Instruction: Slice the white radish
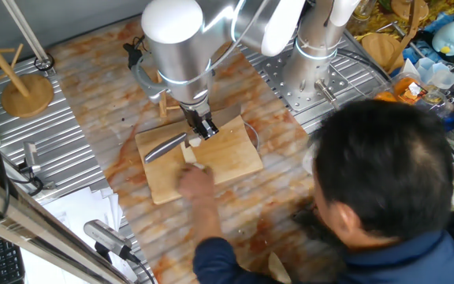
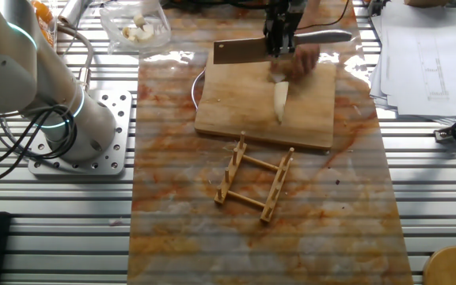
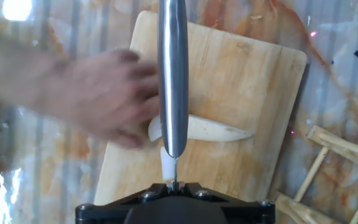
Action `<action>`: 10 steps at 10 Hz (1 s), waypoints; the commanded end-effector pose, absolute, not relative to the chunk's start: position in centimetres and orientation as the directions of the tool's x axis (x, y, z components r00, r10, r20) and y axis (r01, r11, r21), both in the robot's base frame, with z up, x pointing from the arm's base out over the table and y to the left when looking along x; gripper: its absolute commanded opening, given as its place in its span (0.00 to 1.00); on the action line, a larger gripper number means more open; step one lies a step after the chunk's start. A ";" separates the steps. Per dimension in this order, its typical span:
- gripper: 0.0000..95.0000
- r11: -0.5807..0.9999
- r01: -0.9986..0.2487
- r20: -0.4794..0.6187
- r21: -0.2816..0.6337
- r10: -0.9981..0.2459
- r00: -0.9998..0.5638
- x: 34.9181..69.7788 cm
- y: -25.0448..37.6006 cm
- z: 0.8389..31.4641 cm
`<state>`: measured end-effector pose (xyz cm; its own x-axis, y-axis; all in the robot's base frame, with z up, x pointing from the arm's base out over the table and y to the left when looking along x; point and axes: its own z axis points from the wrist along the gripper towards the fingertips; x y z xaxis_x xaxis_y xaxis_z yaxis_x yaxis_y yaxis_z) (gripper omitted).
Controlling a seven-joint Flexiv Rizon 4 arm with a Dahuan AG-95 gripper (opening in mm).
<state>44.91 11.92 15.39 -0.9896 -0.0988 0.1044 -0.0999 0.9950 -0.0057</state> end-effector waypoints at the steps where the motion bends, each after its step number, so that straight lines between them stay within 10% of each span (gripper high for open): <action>1: 0.00 0.997 -0.074 0.095 -0.007 -0.073 -0.993 45.0 11.9 15.4; 10: 0.00 0.998 -0.058 0.114 0.030 -0.062 -0.992 46.4 11.5 12.1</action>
<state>46.80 11.54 11.82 -0.9911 -0.0596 0.1188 -0.0571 0.9981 0.0247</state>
